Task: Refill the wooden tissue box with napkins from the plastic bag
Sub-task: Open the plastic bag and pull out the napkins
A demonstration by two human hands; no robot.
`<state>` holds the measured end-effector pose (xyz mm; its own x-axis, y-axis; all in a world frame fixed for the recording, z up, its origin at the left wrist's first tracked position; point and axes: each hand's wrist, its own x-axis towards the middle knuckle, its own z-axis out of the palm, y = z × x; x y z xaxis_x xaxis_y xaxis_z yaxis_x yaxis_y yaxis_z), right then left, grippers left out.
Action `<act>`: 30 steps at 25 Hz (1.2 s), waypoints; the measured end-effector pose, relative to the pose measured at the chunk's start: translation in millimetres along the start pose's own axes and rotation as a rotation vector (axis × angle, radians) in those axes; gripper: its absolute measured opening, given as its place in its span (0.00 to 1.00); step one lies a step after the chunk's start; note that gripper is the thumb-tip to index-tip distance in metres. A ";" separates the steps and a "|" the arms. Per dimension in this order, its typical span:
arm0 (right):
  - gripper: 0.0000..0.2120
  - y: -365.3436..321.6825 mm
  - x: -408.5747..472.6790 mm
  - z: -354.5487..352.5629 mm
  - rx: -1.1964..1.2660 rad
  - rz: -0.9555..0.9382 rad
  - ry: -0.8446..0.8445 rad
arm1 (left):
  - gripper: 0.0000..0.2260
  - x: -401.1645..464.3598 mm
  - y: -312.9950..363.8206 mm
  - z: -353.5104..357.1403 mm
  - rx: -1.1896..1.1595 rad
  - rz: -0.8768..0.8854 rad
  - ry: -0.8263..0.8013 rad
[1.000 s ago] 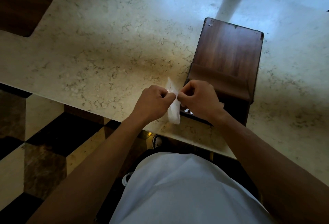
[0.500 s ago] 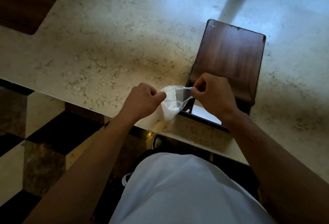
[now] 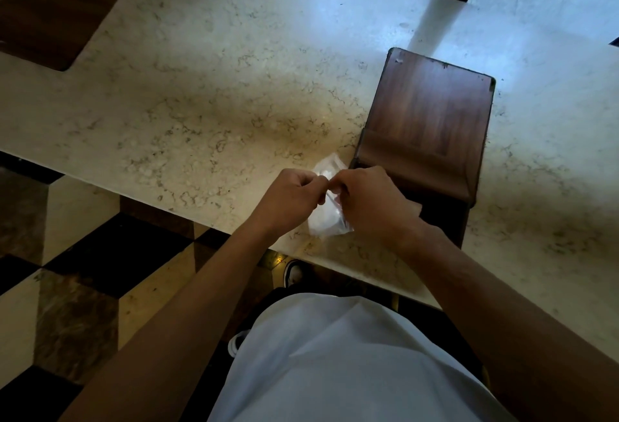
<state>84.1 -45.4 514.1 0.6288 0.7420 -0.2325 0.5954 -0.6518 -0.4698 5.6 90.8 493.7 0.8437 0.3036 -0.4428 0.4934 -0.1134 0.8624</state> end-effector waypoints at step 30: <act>0.10 72.2 -31.9 -15.0 1.053 0.208 0.034 | 0.14 22.7 -55.3 -12.3 -0.808 -0.241 -0.149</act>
<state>114.5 -118.5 500.4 0.6912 0.6168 -0.3766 -0.2459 -0.2893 -0.9251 -5.2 115.6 439.0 0.7818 0.0987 -0.6156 0.4086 0.6647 0.6255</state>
